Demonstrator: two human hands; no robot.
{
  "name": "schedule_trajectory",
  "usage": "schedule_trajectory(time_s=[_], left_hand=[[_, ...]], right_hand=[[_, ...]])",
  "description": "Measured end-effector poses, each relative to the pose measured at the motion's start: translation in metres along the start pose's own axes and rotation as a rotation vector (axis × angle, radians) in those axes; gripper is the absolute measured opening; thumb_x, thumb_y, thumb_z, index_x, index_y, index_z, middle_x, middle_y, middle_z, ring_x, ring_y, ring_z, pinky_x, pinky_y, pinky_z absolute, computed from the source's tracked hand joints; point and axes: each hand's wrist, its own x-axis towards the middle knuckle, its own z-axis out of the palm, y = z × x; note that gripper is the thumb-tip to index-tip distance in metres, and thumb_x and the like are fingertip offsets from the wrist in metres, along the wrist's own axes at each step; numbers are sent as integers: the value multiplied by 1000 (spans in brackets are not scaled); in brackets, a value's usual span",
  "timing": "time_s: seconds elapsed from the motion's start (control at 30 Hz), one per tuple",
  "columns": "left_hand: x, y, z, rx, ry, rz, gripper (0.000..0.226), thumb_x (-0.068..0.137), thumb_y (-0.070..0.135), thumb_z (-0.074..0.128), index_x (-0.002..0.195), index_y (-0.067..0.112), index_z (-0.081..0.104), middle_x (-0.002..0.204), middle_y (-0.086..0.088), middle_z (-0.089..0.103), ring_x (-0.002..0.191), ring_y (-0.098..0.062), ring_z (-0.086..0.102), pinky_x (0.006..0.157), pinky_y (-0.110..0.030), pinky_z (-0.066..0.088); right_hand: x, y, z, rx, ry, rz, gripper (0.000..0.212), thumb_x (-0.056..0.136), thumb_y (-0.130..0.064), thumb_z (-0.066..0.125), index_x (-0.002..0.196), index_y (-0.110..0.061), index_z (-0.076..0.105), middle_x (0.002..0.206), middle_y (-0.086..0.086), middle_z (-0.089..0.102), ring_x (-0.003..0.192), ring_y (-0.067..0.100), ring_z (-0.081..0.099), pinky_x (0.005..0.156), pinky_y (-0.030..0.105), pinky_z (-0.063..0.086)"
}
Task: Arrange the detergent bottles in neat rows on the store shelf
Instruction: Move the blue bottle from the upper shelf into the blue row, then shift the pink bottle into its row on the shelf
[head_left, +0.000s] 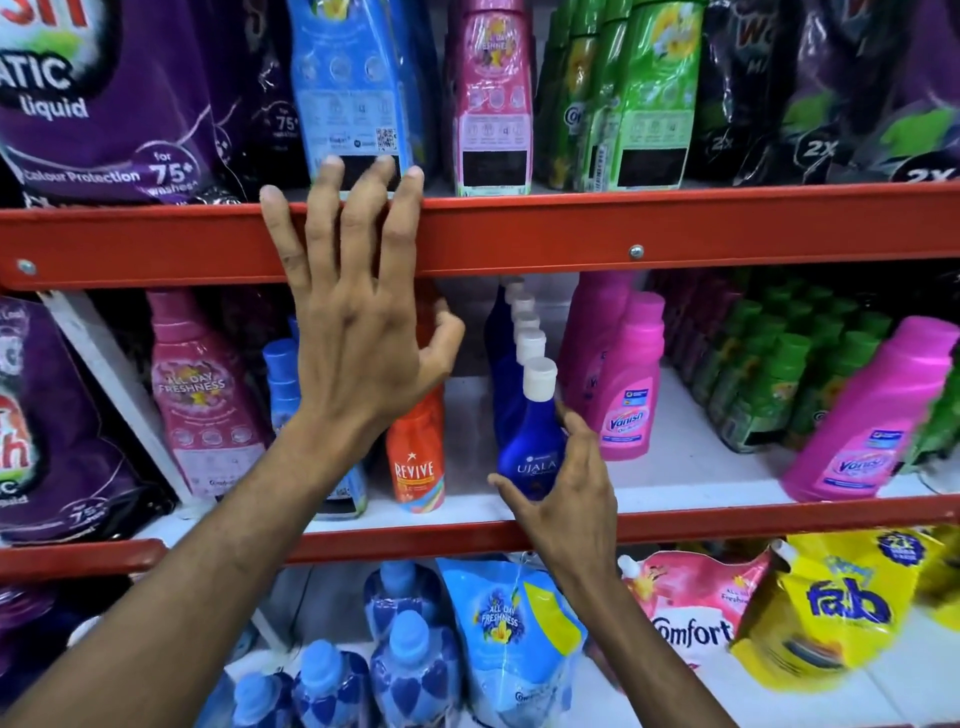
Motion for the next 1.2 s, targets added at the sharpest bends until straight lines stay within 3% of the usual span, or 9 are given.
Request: schedule_trajectory(time_s=[0.1, 0.23, 0.4, 0.47, 0.57, 0.73, 0.9, 1.2], left_hand=[[-23, 21, -8, -152, -19, -17, 81, 78, 33, 67, 151, 10, 42, 160, -17, 35, 152, -43, 22, 122, -68, 13], [-86, 66, 3, -413, -103, 159, 63, 79, 26, 70, 140, 12, 58, 151, -17, 49, 142, -38, 44, 113, -63, 36], [-144, 115, 38, -575, -381, 215, 48, 80, 26, 67, 126, 14, 68, 131, -6, 67, 120, -27, 61, 104, -46, 51], [-158, 123, 50, -579, -509, 200, 45, 81, 30, 63, 124, 16, 68, 129, -4, 68, 116, -25, 64, 102, -42, 53], [-176, 128, 64, -558, -657, 186, 48, 82, 35, 56, 125, 17, 68, 129, -3, 69, 114, -23, 66, 103, -37, 51], [-190, 125, 66, -520, -737, 132, 51, 82, 38, 52, 124, 16, 70, 125, -2, 72, 111, -20, 68, 105, -25, 38], [-194, 121, 64, -527, -742, 102, 53, 82, 37, 51, 124, 13, 70, 124, -3, 74, 116, -16, 61, 106, -26, 37], [-198, 105, 57, -527, -764, 34, 48, 84, 35, 52, 124, 14, 70, 122, -1, 73, 111, -17, 68, 105, -21, 38]], right_hand=[[-4, 9, -11, -3, 12, -34, 87, 74, -51, 82, 143, -21, 39, 139, 2, 55, 124, 21, 52, 94, 29, 47], [-5, 40, -36, -38, 118, -105, 57, 86, -34, 74, 134, -11, 54, 139, 10, 56, 127, 29, 53, 108, 36, 42], [3, 87, -77, -130, 342, -10, 38, 82, -21, 72, 117, -6, 64, 137, 16, 56, 126, 37, 52, 111, 37, 34], [10, 106, -93, -151, 445, 49, 41, 82, -19, 73, 119, -5, 61, 139, 17, 55, 128, 38, 49, 114, 38, 31], [23, 135, -115, -148, 548, 183, 66, 80, -22, 77, 136, -2, 48, 146, 21, 48, 136, 38, 40, 118, 48, 30], [42, 177, -135, -174, 490, 423, 104, 77, -33, 83, 153, 2, 22, 157, 27, 31, 145, 42, 29, 122, 48, 26], [50, 196, -143, -129, 504, 505, 100, 74, -32, 86, 150, 0, 31, 149, 25, 46, 137, 41, 44, 113, 47, 38], [43, 177, -135, -83, 509, 451, 89, 64, -37, 89, 137, -7, 48, 130, 19, 61, 120, 37, 57, 100, 46, 47]])
